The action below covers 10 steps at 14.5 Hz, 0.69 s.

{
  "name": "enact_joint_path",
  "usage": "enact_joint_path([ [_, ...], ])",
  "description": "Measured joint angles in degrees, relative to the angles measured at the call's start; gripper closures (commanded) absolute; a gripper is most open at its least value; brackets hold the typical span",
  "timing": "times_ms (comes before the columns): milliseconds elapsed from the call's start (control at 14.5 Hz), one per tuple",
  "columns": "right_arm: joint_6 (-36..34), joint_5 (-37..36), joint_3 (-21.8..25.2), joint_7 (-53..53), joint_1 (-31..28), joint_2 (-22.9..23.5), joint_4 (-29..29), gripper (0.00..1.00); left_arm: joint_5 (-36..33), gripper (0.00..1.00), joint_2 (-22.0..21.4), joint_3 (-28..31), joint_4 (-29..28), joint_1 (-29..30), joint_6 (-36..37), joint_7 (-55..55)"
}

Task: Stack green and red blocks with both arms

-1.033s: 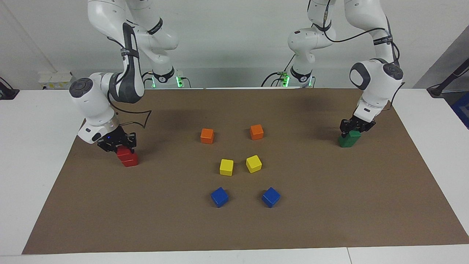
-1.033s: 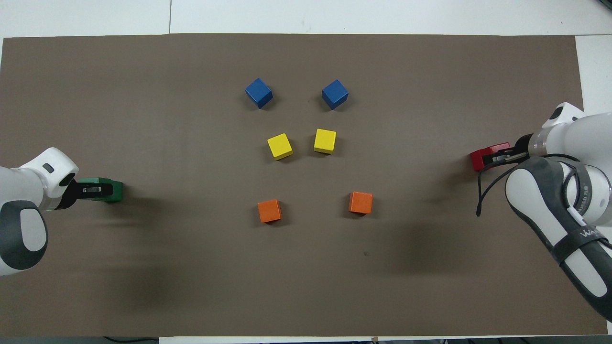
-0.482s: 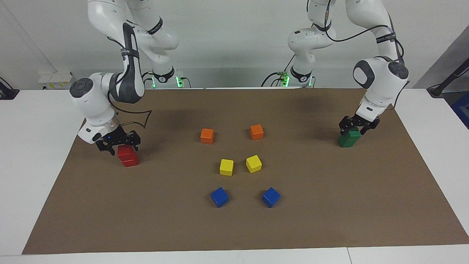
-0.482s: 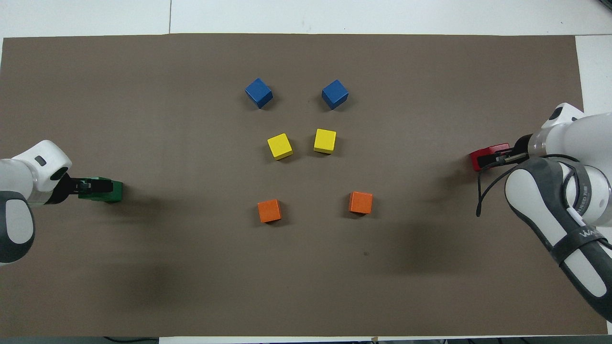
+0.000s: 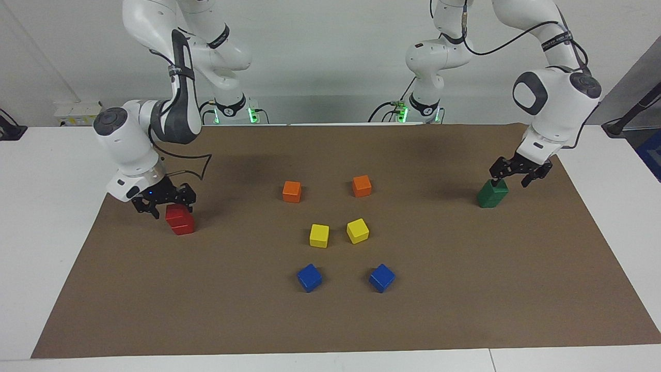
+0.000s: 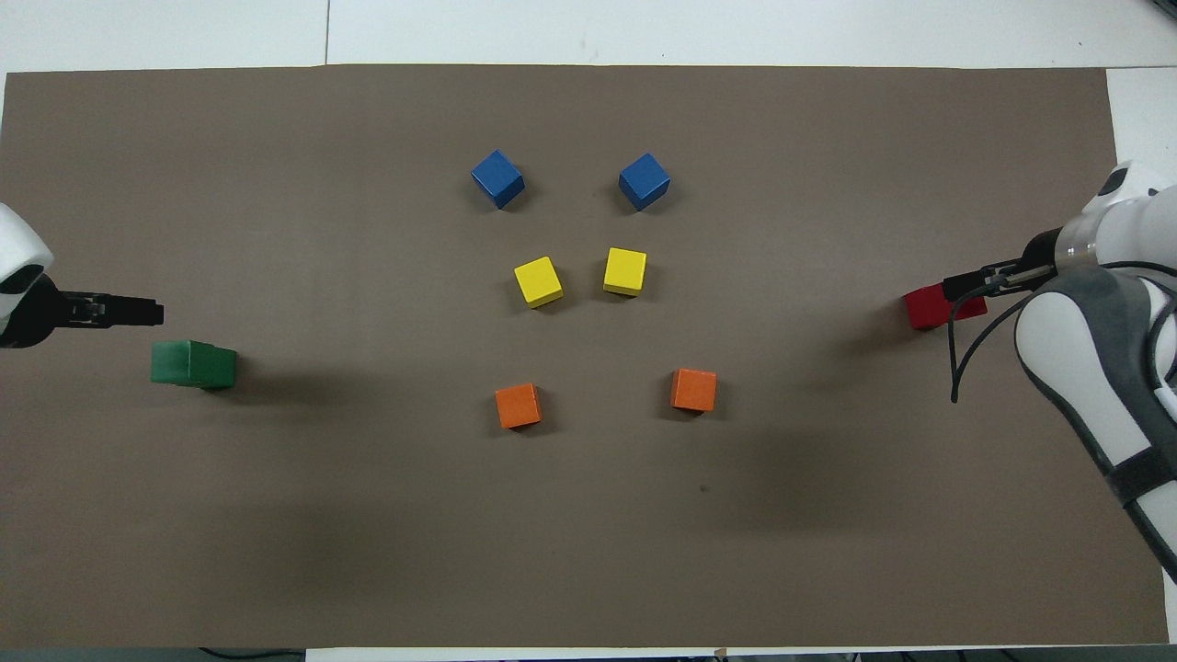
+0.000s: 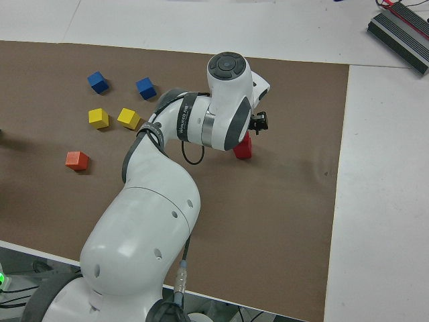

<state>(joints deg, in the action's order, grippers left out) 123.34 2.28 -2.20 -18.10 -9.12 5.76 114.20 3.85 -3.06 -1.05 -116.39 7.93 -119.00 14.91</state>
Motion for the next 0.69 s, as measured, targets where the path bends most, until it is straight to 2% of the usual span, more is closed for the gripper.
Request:
enact_joint_path([
  [344,-9.85,0.0,-0.65,3.81,0.4,-5.75,-4.33,0.0,-0.13,0.0,-0.31,-0.6,12.03,-0.41,13.07,-4.47],
  [688,-23.66,0.0,-1.06,5.87,1.91,-9.06,-10.72,0.0,-0.66,0.0,-0.25,-0.87,18.64,-2.02,22.41,-6.42],
])
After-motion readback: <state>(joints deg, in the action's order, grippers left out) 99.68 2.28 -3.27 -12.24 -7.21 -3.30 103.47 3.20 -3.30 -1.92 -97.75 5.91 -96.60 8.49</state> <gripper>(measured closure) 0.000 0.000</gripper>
